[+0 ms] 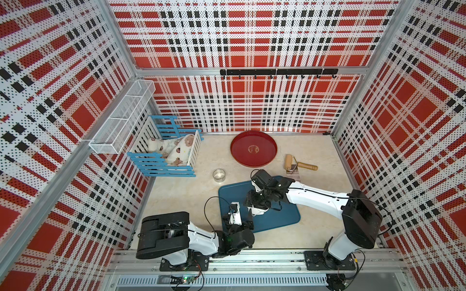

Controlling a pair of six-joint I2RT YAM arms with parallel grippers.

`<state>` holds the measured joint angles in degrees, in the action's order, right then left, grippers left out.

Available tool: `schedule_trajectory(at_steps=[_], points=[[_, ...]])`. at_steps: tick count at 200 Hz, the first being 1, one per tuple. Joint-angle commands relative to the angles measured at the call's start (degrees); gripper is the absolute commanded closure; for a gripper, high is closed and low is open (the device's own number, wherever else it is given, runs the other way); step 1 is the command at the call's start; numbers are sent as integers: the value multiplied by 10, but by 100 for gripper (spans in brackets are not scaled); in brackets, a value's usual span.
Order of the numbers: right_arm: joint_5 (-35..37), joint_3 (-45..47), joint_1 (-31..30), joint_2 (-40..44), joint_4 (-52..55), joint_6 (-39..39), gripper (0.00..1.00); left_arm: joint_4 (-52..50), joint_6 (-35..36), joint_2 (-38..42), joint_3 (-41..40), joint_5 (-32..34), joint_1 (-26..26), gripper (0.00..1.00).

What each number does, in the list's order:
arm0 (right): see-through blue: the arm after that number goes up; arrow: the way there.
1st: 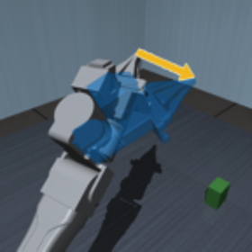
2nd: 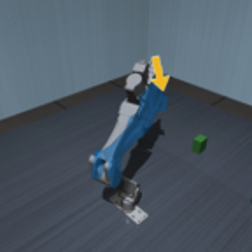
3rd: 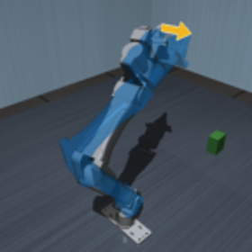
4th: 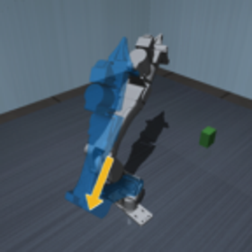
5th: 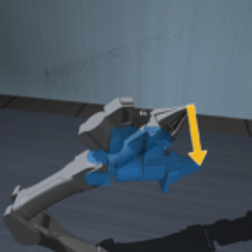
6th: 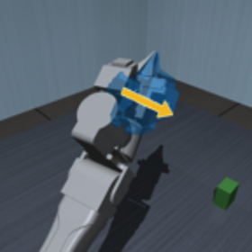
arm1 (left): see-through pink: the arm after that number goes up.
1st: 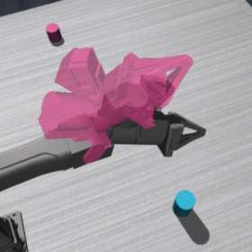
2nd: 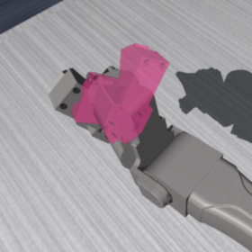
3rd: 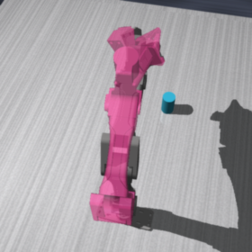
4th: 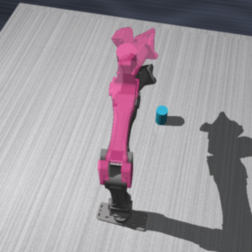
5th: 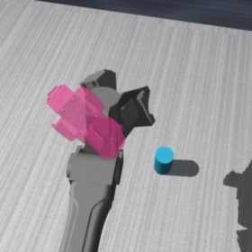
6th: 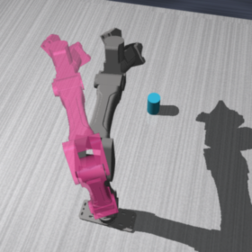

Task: Roll out the dumpling wrappers from the dough
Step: Remove the dumpling wrapper from the work surface.

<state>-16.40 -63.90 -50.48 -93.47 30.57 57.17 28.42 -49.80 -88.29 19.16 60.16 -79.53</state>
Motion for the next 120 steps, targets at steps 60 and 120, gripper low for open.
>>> schedule_trajectory(at_steps=[60, 120], points=[[-10, 6, 2, 19, -6, 7, 46, 30, 33, -6, 8, -17, 3, 10], [-9, 4, 2, 24, -5, 7, 46, 50, 58, -17, 13, -34, 3, 10]])
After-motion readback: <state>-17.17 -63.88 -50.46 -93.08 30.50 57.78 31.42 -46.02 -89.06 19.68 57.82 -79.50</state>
